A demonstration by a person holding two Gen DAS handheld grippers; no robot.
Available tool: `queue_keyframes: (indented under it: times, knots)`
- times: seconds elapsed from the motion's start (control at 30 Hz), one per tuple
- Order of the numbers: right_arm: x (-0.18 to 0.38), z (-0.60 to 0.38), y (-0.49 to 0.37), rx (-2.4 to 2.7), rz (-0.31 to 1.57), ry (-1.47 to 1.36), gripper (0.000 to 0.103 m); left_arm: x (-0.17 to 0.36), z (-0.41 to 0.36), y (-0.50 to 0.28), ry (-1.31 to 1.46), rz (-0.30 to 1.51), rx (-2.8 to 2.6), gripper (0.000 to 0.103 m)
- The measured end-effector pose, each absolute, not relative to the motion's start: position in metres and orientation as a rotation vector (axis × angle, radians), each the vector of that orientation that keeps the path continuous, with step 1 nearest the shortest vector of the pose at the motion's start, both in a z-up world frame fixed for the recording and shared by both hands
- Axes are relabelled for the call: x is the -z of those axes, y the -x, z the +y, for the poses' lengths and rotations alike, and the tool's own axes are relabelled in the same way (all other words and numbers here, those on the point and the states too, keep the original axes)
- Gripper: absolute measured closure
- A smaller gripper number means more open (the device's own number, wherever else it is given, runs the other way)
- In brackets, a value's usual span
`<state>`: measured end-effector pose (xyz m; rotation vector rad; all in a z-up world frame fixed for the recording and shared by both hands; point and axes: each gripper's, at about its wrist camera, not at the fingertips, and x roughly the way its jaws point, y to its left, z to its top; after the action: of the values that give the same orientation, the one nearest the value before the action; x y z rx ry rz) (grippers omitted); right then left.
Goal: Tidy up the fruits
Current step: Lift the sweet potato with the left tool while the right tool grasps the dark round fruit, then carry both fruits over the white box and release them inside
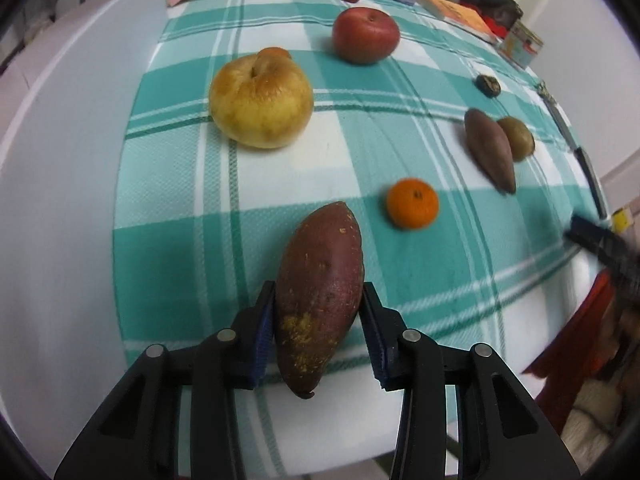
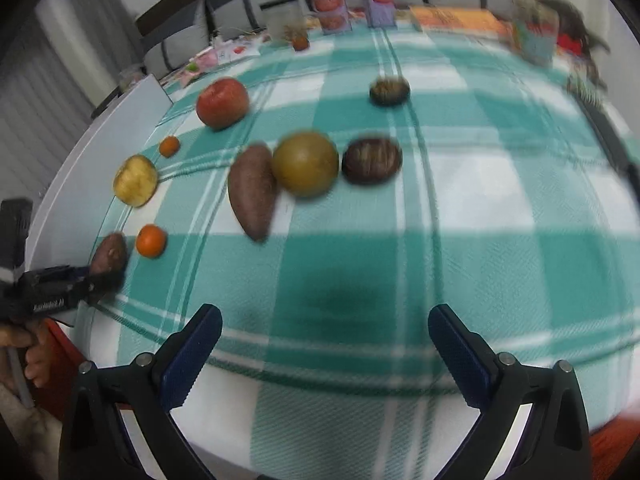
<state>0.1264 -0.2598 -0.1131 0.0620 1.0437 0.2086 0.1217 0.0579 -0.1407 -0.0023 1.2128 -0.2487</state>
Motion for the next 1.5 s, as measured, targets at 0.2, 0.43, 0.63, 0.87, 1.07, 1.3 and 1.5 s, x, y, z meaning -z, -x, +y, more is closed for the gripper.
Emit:
queue_keyframes:
  times: [0.2,0.43,0.63,0.87,1.07,1.3,1.5]
  knots:
    - [0.096,-0.281,-0.193,-0.175,1.035,0.057,0.024,0.139,0.052,-0.124,-0.066,1.166,0.255,0.06]
    - [0.127,-0.26,-0.237,-0.384,1.156,0.259,0.035,0.142,0.055,-0.132,-0.053,1.191,0.255,0.059]
    - [0.13,-0.254,-0.241,-0.439,1.157,0.273,0.061,0.14,0.054,-0.131,-0.042,1.198,0.251,0.062]
    - [0.094,-0.267,-0.228,-0.415,1.246,0.072,0.061,0.101,0.06,-0.128,0.098,1.154,0.291,0.062]
    - [0.025,-0.222,-0.216,-0.58,1.203,-0.073,0.061,0.015,0.085,-0.115,0.197,1.038,0.322,0.062]
    - [-0.054,-0.074,-0.195,-0.86,1.109,-0.08,0.061,-0.059,0.182,-0.102,0.179,0.912,0.147,0.062]
    - [-0.042,0.064,-0.175,-1.009,1.136,0.011,0.061,-0.001,0.268,-0.101,0.189,1.019,-0.11,0.062]
